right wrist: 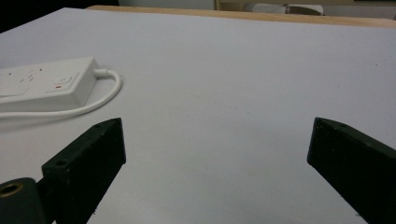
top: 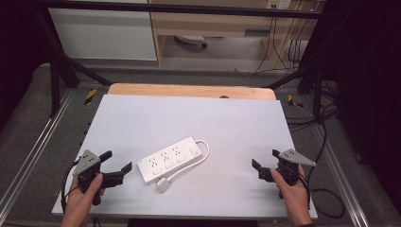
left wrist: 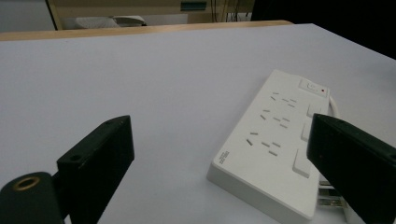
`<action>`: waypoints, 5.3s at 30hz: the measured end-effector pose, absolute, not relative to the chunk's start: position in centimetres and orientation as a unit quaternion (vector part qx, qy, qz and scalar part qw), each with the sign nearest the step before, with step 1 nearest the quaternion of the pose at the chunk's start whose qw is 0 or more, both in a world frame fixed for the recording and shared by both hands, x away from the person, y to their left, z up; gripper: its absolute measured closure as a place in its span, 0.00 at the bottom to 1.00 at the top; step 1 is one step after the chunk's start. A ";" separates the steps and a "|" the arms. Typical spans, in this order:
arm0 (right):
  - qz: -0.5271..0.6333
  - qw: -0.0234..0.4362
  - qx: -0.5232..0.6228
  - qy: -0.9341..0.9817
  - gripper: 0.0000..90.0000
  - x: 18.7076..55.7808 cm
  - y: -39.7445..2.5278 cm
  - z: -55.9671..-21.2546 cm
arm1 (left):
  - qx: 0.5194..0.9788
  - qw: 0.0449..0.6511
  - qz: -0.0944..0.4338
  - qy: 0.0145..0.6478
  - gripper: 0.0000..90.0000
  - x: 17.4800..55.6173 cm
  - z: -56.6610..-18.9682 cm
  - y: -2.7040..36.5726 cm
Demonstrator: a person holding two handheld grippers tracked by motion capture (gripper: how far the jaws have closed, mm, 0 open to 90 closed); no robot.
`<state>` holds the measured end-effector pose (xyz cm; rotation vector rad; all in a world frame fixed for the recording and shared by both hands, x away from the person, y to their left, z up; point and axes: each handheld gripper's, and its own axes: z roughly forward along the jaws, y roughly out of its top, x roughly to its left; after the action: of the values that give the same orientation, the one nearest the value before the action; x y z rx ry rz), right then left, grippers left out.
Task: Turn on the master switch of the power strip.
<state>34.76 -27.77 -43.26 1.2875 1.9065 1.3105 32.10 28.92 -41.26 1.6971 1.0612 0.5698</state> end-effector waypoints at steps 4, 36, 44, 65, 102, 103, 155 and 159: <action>0.486 0.243 0.472 0.694 0.04 34.8 -27.7 -43.2 | 0.704 0.507 0.236 0.439 0.08 32.2 -41.3 28.9; 0.529 0.222 0.423 0.702 0.04 33.8 -24.4 -41.4 | 0.703 0.502 0.235 0.445 0.08 32.3 -41.3 29.0; 0.527 0.220 0.429 0.700 0.06 34.0 -23.5 -40.5 | 0.702 0.500 0.233 0.450 0.07 32.2 -41.3 29.0; 0.540 0.234 0.409 0.697 0.47 36.2 -20.6 -37.8 | 0.706 0.494 0.227 0.453 0.07 32.3 -41.4 29.0; 0.536 0.199 0.372 0.732 1.00 40.0 -14.0 -39.2 | 0.706 0.497 0.232 0.449 0.07 32.3 -41.4 29.0; 0.535 0.196 0.372 0.733 1.00 40.0 -13.8 -39.3 | 0.705 0.497 0.233 0.449 0.07 32.3 -41.4 29.0; 0.467 0.151 0.363 0.792 1.00 41.4 -8.1 -43.6 | 0.710 0.492 0.237 0.445 0.07 32.3 -41.4 29.0; 0.461 0.154 0.368 0.793 1.00 41.9 -8.2 -44.0 | 0.710 0.492 0.238 0.445 0.07 32.3 -41.4 29.1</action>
<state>41.86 -8.16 -44.00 1.0558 2.2732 1.3210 32.33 29.10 -41.37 1.7233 1.0797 0.5766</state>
